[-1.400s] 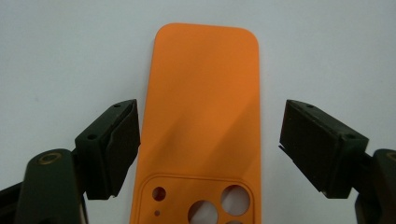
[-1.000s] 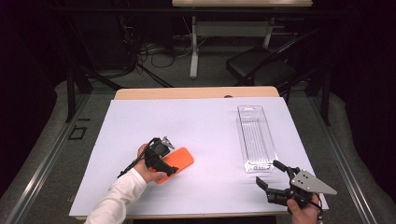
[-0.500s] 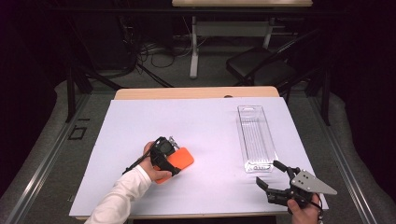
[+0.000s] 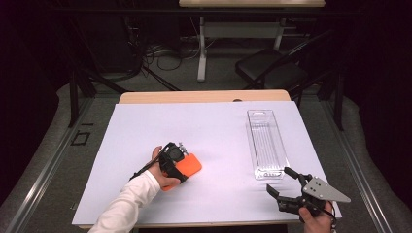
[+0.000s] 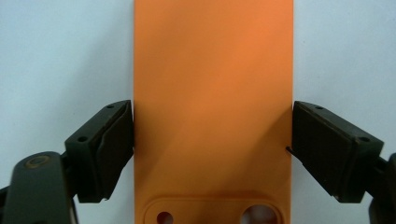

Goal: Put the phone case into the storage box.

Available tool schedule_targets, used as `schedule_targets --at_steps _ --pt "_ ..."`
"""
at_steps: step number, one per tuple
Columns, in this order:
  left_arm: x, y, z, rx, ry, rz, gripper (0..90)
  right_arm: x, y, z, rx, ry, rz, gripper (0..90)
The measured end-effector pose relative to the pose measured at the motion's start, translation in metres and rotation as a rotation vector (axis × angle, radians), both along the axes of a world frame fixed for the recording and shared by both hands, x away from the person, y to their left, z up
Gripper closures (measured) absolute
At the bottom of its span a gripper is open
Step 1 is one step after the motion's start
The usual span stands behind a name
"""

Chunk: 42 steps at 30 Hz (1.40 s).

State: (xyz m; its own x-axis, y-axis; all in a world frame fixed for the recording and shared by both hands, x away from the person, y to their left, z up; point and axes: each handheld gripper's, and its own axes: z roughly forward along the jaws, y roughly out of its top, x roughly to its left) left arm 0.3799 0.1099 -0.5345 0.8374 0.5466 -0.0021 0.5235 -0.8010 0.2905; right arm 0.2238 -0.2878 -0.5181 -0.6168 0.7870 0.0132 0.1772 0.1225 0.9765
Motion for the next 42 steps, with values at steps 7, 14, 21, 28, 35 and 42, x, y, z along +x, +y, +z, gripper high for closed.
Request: schedule_targets --at_steps 7,14,21,28,35,42 --pt "0.0022 -0.0005 -0.002 0.003 0.017 -0.007 14.7 0.0001 0.0001 -0.0003 0.002 -0.002 0.001 14.5" --pt "0.0054 -0.0008 -0.0026 0.009 0.043 -0.001 14.4 0.0005 0.0008 -0.0007 0.002 -0.003 0.005 14.5" --pt "0.0076 -0.004 -0.0018 0.033 0.061 0.0 14.4 0.0005 0.0007 -0.0007 0.0 -0.003 0.006 14.5" --pt "0.0076 -0.0052 -0.0014 0.04 0.066 0.006 14.8 -0.0002 0.0005 -0.0005 0.0 0.003 0.005 14.5" --pt "0.0053 0.0001 -0.0025 0.002 0.046 0.003 15.0 0.0002 0.0003 -0.0006 -0.004 0.0 0.007 14.5" --pt "0.004 0.0019 -0.0028 -0.014 0.036 0.007 15.6 0.0005 0.0009 -0.0009 -0.005 0.0 0.008 14.6"
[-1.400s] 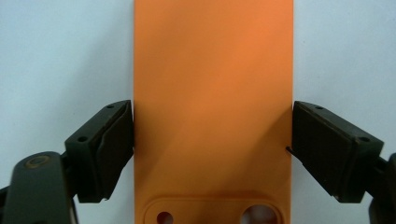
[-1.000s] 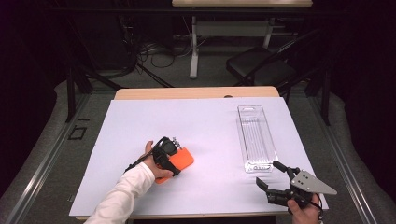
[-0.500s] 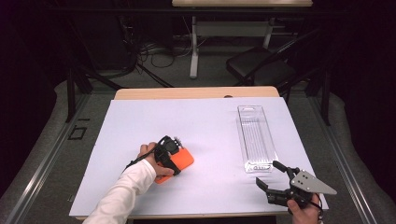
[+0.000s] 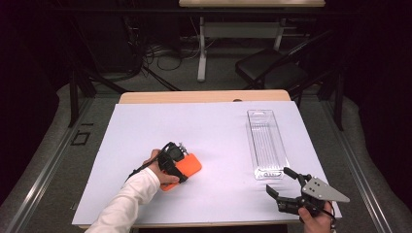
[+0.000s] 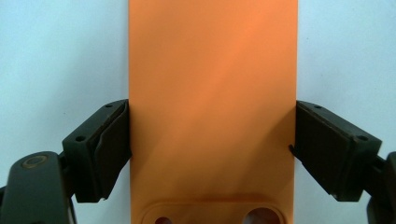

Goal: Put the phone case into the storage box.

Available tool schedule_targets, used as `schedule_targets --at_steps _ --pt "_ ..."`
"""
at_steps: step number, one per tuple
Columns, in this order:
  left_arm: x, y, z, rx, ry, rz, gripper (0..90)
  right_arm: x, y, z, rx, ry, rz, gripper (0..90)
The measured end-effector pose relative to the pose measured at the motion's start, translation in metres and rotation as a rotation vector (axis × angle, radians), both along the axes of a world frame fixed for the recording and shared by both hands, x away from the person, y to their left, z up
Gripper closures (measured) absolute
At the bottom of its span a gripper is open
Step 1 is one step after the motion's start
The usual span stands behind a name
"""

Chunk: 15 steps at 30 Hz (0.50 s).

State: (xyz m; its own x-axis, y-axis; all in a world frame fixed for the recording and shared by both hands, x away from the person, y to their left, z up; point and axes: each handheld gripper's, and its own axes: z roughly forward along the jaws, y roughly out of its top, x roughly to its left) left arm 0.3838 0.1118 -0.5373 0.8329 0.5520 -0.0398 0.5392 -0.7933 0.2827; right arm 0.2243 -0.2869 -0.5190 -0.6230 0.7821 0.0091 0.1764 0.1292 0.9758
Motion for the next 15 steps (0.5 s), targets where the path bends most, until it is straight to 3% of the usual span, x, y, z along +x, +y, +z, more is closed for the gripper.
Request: schedule_targets --at_steps 10,15 --pt "-0.0012 0.0012 0.0022 0.012 0.001 0.006 15.8 -0.0001 -0.0001 -0.0001 0.003 0.0 -0.005 14.6" --pt "-0.0022 0.0053 0.0096 -0.007 0.006 0.015 15.8 -0.0001 0.0008 -0.0002 0.004 0.003 -0.008 14.5"
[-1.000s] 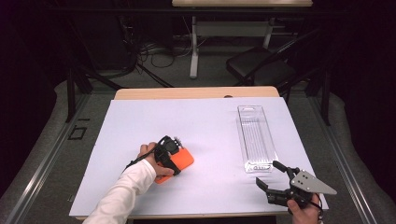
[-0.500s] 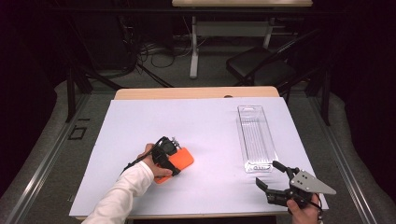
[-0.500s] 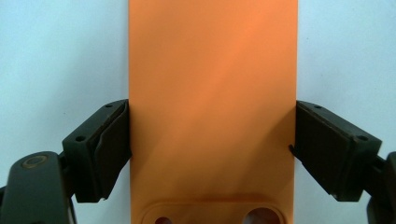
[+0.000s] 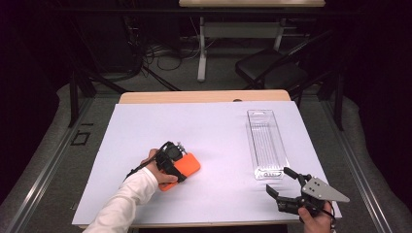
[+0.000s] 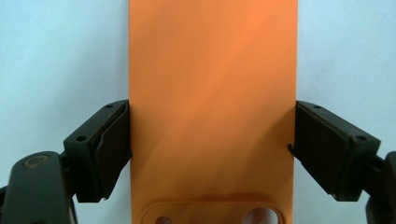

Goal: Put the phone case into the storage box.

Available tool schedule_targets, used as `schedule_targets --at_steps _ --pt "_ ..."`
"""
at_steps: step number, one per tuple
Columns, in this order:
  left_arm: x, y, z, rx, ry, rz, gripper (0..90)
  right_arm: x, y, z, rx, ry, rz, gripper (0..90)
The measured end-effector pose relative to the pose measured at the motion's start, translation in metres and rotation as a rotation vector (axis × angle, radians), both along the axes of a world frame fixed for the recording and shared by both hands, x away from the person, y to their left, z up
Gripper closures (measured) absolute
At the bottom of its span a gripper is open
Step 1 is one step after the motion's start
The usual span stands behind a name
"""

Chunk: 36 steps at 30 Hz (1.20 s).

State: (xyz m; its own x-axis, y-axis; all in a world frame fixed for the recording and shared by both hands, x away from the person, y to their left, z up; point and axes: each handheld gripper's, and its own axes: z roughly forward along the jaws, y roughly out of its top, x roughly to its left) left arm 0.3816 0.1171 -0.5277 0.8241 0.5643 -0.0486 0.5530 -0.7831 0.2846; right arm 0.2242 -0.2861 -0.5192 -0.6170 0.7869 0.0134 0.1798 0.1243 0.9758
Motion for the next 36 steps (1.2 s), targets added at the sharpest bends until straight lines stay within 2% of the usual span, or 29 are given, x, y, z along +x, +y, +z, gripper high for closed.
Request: schedule_targets --at_steps 7,18,25,29,32,36 --pt "-0.002 0.003 0.015 -0.005 -0.014 -0.003 15.9 0.0 0.003 0.0 -0.017 0.004 0.0 14.5" --pt "-0.002 0.0 0.037 0.019 -0.023 -0.033 15.9 0.003 0.007 0.008 -0.02 0.005 -0.005 14.5" --pt "0.002 -0.005 0.052 0.003 -0.026 -0.049 15.9 0.008 0.018 0.016 -0.053 0.018 0.018 14.5" --pt "0.005 -0.01 0.058 -0.002 -0.03 -0.057 15.9 0.02 0.025 0.021 -0.066 0.034 0.045 14.5" --pt "0.008 -0.014 0.062 -0.008 -0.031 -0.067 15.9 0.026 0.028 0.024 -0.059 0.043 0.033 14.5" --pt "0.011 -0.021 0.067 -0.006 -0.031 -0.079 15.9 0.04 0.035 0.032 -0.104 0.046 0.046 14.6"
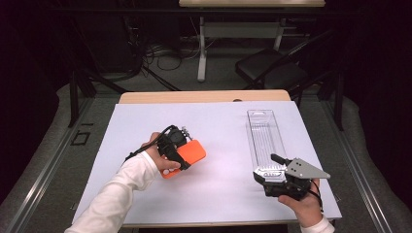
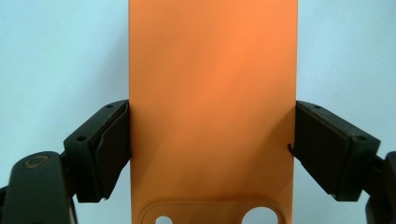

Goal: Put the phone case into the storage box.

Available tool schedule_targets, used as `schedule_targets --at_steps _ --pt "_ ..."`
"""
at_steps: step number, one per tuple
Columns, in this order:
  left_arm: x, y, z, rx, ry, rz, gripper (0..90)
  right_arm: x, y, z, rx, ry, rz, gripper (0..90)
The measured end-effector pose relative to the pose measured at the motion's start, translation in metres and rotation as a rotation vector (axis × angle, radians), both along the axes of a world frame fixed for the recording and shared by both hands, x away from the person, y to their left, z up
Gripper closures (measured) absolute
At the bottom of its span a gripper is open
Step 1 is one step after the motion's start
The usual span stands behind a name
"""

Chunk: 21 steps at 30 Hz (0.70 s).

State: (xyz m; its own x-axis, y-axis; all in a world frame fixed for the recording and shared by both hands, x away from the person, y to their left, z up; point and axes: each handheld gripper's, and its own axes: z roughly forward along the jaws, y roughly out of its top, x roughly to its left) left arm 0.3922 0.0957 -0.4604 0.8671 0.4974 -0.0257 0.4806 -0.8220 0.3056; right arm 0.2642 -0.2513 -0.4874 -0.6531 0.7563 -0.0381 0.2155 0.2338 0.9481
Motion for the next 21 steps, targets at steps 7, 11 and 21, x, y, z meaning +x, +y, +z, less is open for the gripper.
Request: schedule_targets --at_steps 7,11,21 --pt "0.004 -0.01 0.007 -0.004 0.001 -0.031 15.9 0.021 0.016 0.011 -0.083 -0.027 0.048 14.8" --pt "0.004 -0.016 0.014 0.0 -0.005 -0.089 15.9 0.028 0.025 0.014 -0.125 -0.054 0.086 15.0" --pt "0.005 -0.028 0.023 0.026 -0.002 -0.17 16.0 0.039 0.052 0.022 -0.291 -0.141 0.167 15.1"
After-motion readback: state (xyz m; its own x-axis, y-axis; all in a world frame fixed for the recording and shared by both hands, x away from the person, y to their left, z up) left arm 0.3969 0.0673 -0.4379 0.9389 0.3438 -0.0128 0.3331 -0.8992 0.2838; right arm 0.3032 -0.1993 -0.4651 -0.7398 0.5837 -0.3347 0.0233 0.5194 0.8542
